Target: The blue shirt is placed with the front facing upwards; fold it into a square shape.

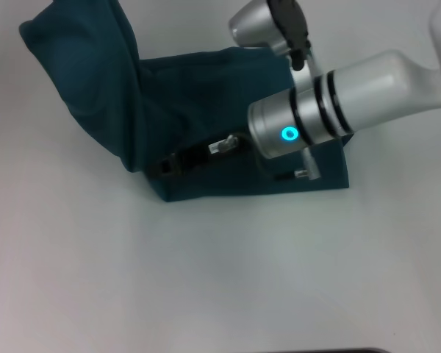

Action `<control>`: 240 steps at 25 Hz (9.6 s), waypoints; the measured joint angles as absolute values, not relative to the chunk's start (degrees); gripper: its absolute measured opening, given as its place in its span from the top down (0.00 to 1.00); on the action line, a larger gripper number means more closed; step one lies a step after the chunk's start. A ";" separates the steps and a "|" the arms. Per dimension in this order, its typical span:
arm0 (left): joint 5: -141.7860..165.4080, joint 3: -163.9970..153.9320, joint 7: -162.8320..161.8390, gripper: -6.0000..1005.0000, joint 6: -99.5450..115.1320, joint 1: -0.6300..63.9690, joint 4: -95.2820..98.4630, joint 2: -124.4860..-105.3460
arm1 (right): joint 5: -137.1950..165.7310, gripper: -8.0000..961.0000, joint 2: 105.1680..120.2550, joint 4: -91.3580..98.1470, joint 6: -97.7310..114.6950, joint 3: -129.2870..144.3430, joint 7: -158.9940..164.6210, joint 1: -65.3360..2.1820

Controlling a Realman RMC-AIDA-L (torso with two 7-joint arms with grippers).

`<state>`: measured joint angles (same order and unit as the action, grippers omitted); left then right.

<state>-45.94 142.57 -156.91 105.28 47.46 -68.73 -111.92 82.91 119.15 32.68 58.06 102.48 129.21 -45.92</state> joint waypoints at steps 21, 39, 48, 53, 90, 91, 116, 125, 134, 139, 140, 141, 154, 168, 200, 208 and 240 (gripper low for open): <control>-46.74 142.40 -155.78 0.93 106.14 46.86 -69.08 -111.84 | 84.82 0.97 120.62 32.85 52.29 94.74 125.72 -43.71; -48.10 138.39 -141.50 0.93 109.96 48.61 -68.37 -111.82 | 84.81 0.97 120.63 33.36 51.91 101.50 124.30 -46.73; -48.00 139.03 -144.14 0.92 107.41 49.03 -68.40 -111.42 | 87.09 0.97 117.95 41.39 67.85 90.96 116.46 -35.63; -48.05 139.02 -145.35 0.92 106.96 50.73 -68.57 -111.54 | 93.83 0.97 115.48 41.19 76.35 77.44 112.64 -28.72; -44.60 115.07 -148.98 0.91 83.39 66.58 -53.84 -123.18 | 114.44 0.96 114.52 40.96 86.55 51.24 111.04 -17.58; -44.52 114.97 -149.47 0.91 82.17 67.09 -52.78 -123.30 | 114.44 0.96 114.52 40.96 86.56 51.24 111.09 -17.66; -61.60 139.42 -155.07 0.18 93.15 43.16 -64.82 -118.00 | 114.37 0.96 112.24 41.73 89.88 47.70 120.91 -25.92; -67.00 141.59 -154.06 0.05 97.60 33.48 -55.99 -115.07 | 114.35 0.77 111.76 44.16 93.47 44.52 126.95 -38.50; -60.30 139.23 -152.16 0.05 90.84 31.61 -52.74 -116.04 | 114.09 0.42 112.58 48.22 93.22 43.78 130.85 -42.62; -57.18 135.51 -150.80 0.05 85.97 33.35 -49.38 -116.50 | 114.04 0.27 111.89 49.83 94.55 41.62 132.55 -42.18; -56.64 134.70 -150.79 0.05 84.77 33.77 -48.52 -116.51 | 114.03 0.24 111.75 49.86 95.08 40.94 132.74 -42.09; -56.24 134.02 -150.79 0.05 83.89 34.12 -47.70 -116.52 | 114.01 0.22 111.64 49.91 95.62 40.10 132.77 -42.06; -51.74 130.06 -151.09 0.05 78.24 38.29 -41.94 -118.76 | 114.06 0.14 111.04 50.57 98.05 36.84 132.90 -41.61; -51.66 123.78 -151.26 0.05 71.54 42.31 -36.79 -120.42 | 113.99 0.15 110.65 50.55 99.88 34.96 132.98 -41.39; -50.87 121.21 -150.61 0.90 82.57 41.99 -44.50 -123.25 | 114.00 0.17 110.58 50.54 100.28 33.27 133.67 -41.15; -50.73 124.54 -150.63 0.93 85.91 36.82 -46.48 -121.15 | 114.00 0.17 110.56 50.39 100.28 33.27 133.77 -41.13; -50.94 146.82 -149.19 0.37 98.15 32.16 -55.27 -116.20 | 121.13 0.19 110.43 51.37 98.90 35.71 132.52 -41.44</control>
<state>-50.94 146.82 -149.19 98.15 32.16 -55.27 -116.20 121.13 110.43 51.37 98.90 35.71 132.52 -41.44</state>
